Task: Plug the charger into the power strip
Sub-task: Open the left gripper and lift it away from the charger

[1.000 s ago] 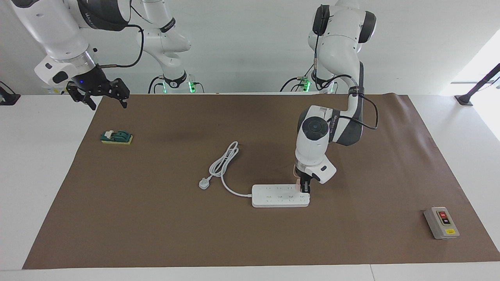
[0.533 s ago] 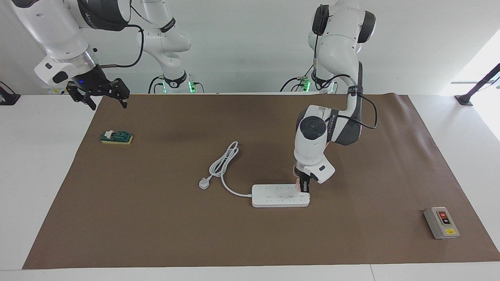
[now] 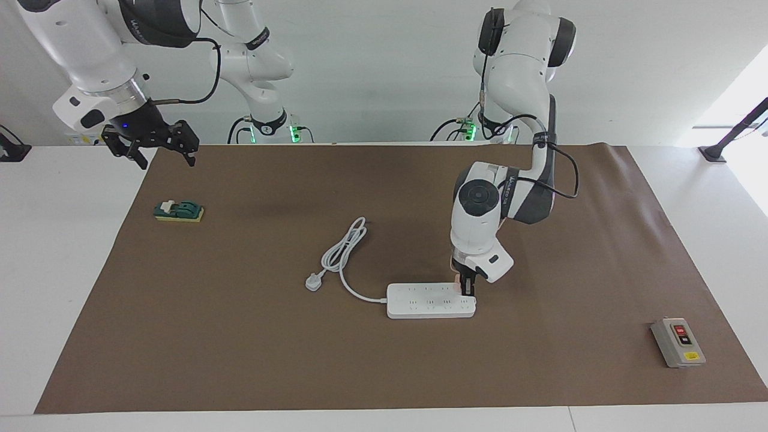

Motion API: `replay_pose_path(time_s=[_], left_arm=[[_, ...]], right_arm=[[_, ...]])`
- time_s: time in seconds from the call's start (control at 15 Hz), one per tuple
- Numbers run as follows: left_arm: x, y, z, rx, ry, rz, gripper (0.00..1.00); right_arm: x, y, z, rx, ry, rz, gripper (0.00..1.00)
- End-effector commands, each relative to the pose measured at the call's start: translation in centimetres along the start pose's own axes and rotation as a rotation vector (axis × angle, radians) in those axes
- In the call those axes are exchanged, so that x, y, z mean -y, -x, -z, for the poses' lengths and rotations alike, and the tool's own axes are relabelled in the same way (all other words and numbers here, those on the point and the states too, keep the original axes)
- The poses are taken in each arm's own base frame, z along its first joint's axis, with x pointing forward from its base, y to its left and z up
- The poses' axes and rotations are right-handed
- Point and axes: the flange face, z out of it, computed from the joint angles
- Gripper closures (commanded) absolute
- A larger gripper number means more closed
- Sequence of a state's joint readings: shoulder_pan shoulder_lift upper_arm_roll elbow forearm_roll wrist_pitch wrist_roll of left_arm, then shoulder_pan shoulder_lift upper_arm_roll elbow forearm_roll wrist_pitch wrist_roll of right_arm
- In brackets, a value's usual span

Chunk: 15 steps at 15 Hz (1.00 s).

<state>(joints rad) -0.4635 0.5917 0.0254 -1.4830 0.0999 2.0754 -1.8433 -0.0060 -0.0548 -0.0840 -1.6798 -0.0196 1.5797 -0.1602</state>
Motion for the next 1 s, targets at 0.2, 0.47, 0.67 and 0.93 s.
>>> replay_pose_path(time_s=[0.2, 0.47, 0.67, 0.93], left_arm=[[2.0, 0.4, -4.6, 0.031, -0.172, 0.005, 1.00], [2.3, 1.1, -4.7, 0.012, -0.182, -0.010, 1.00], [2.9, 3.0, -4.7, -0.052, -0.159, -0.077, 1.00], [2.2, 1.1, -4.8, 0.019, -0.171, -0.009, 1.00]], right_arm=[[0.2, 0.6, 0.2, 0.001, -0.016, -0.013, 0.00], [0.1, 0.6, 0.2, 0.001, -0.016, -0.015, 0.00], [0.1, 0.6, 0.2, 0.001, -0.016, -0.015, 0.00], [0.1, 0.6, 0.2, 0.001, -0.016, -0.015, 0.00]])
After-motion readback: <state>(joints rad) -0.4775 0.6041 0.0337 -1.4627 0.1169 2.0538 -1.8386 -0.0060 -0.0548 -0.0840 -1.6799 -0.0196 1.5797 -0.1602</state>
